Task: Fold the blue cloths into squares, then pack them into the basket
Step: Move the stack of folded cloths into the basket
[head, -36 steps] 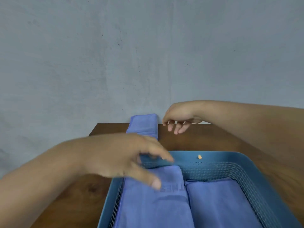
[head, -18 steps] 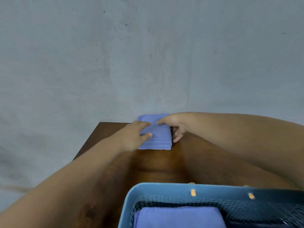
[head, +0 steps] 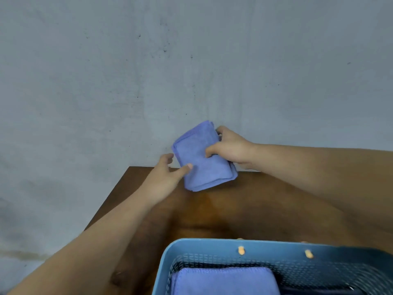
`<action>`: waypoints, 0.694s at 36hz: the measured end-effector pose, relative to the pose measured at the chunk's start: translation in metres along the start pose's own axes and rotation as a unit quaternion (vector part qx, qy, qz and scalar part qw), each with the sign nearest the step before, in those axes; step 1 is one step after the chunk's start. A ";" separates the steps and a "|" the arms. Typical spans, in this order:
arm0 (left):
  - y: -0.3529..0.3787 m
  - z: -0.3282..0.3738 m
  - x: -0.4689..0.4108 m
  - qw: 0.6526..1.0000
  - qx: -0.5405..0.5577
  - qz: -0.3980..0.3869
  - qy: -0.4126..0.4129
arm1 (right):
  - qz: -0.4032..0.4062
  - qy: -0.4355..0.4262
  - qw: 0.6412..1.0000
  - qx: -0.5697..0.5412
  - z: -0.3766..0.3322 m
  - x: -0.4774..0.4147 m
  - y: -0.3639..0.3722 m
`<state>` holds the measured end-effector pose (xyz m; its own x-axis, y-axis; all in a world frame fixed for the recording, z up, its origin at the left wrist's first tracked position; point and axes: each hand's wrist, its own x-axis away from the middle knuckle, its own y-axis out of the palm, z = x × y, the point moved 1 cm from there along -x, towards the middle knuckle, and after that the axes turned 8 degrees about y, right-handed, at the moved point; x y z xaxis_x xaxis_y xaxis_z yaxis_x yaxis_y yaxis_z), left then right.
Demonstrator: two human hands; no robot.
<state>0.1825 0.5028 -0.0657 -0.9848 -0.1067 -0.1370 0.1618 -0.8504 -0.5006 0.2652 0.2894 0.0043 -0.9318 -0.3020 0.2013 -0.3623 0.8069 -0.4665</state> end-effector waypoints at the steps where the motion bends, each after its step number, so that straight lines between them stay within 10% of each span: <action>1: -0.004 0.009 0.000 0.999 0.038 0.004 -0.008 | 0.004 -0.032 0.999 0.001 -0.009 0.014 -0.009; 11: -0.006 0.144 0.069 0.937 0.315 -0.091 0.119 | 0.016 -0.181 0.979 -0.098 -0.041 0.176 -0.080; 25: 0.051 0.231 0.217 0.956 0.187 -0.226 -0.021 | -0.036 0.042 0.993 -0.101 0.038 0.340 -0.112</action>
<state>-0.0375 0.3174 0.0762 -0.9519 0.3008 0.0590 -0.3064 -0.9384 -0.1596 -0.0116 0.0777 0.0922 -0.8956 -0.3262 0.3026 -0.4083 0.8728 -0.2676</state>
